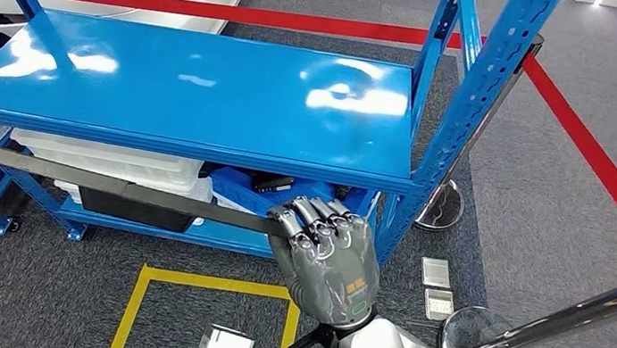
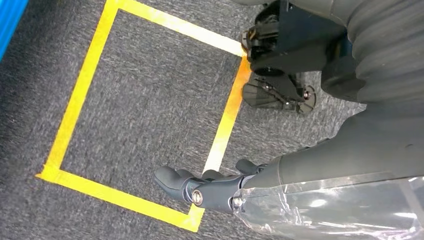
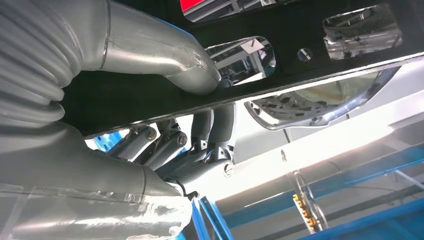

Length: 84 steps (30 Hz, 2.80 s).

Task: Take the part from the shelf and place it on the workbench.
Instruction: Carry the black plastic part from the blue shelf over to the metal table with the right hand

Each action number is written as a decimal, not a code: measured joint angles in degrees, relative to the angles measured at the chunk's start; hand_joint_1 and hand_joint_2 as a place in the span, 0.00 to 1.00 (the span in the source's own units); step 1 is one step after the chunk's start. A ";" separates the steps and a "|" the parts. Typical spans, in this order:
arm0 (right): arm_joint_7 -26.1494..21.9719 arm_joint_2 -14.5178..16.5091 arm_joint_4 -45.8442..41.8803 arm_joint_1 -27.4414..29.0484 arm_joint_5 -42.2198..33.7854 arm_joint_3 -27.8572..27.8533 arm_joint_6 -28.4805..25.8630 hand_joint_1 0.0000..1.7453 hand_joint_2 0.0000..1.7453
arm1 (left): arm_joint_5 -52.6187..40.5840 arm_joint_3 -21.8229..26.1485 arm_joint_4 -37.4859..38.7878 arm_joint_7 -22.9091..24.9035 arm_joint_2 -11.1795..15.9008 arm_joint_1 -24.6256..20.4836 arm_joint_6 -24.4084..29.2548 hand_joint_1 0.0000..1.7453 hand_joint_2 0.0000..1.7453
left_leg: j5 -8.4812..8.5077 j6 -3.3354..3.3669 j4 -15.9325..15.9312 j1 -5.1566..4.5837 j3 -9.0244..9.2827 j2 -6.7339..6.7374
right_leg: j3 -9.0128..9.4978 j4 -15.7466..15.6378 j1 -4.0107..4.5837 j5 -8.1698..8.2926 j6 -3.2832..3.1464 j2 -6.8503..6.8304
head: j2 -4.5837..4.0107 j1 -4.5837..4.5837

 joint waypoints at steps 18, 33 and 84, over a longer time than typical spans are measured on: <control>0.22 0.02 0.21 0.73 -0.41 -0.45 0.99 1.00 1.00 | -0.01 -0.02 0.00 0.19 -0.07 -0.19 -0.48 0.00 1.00 | 2.13 0.00 0.76 0.12 -3.16 0.38 | 1.65 -0.24 -0.11 -1.44 0.24 0.32 | 0.00 1.07; -0.46 0.27 0.48 0.59 -2.57 -0.55 0.80 1.00 1.00 | 0.01 0.00 0.00 0.22 -0.08 -0.19 -0.29 0.00 1.00 | 0.77 1.00 -0.81 -0.05 -0.30 0.02 | -0.67 -0.01 0.09 0.55 0.66 0.01 | 0.00 -0.02; -0.75 0.93 3.21 -1.34 -4.29 -0.63 1.69 1.00 1.00 | -0.01 0.02 0.00 0.62 -0.18 -0.32 -0.07 0.00 1.00 | -5.16 -1.27 13.90 0.50 -9.12 0.25 | 1.40 -1.01 -0.39 -0.45 -1.29 -0.09 | 0.00 0.34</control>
